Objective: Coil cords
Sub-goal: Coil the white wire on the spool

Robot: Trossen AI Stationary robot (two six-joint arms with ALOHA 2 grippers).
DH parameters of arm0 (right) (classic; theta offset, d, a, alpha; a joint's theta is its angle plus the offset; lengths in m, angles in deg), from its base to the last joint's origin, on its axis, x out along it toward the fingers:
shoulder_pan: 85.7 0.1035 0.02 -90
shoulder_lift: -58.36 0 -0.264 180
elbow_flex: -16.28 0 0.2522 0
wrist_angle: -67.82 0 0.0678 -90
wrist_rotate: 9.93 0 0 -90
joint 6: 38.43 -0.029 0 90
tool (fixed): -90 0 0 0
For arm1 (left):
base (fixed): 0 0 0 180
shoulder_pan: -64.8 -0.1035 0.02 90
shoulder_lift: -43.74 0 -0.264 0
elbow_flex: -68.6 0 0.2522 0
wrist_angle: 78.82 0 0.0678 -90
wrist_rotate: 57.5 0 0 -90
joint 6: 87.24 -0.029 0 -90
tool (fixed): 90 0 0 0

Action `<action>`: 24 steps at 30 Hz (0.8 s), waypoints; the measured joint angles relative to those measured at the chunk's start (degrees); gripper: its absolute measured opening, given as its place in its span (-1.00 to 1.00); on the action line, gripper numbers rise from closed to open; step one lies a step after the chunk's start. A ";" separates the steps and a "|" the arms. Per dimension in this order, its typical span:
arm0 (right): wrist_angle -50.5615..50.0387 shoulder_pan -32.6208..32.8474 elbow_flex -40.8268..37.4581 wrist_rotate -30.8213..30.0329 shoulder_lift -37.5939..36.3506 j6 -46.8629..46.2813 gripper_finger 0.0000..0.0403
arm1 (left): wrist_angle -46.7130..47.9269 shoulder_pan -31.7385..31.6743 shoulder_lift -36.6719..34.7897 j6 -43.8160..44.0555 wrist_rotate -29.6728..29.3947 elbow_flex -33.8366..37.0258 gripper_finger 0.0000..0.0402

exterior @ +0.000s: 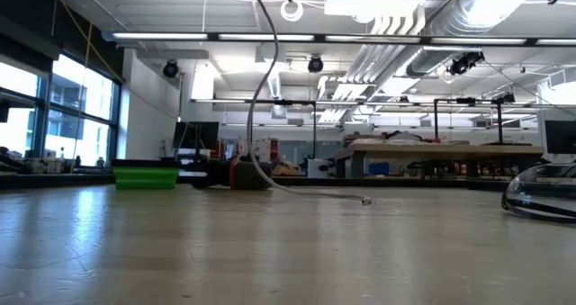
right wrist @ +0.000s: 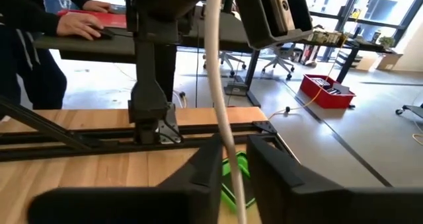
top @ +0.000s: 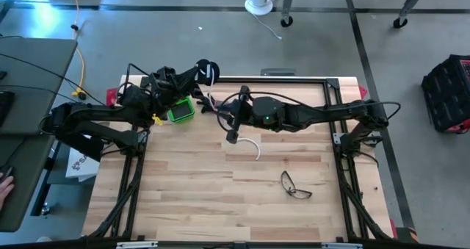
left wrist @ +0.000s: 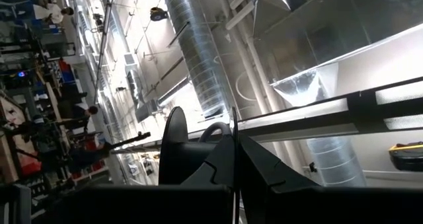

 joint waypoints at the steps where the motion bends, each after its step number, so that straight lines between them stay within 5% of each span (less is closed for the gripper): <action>1: 0.00 0.03 0.00 -0.02 0.02 -0.02 -0.80 | 0.00 0.00 0.00 0.00 0.00 0.00 -1.00; 4: 0.38 0.05 0.00 0.00 0.02 -0.04 -0.96 | -0.02 0.02 0.00 0.02 0.06 0.00 -1.00; 24: 10.59 1.67 0.00 6.70 0.04 -0.31 -1.00 | 7.69 5.22 0.04 2.66 -4.00 -0.04 -1.00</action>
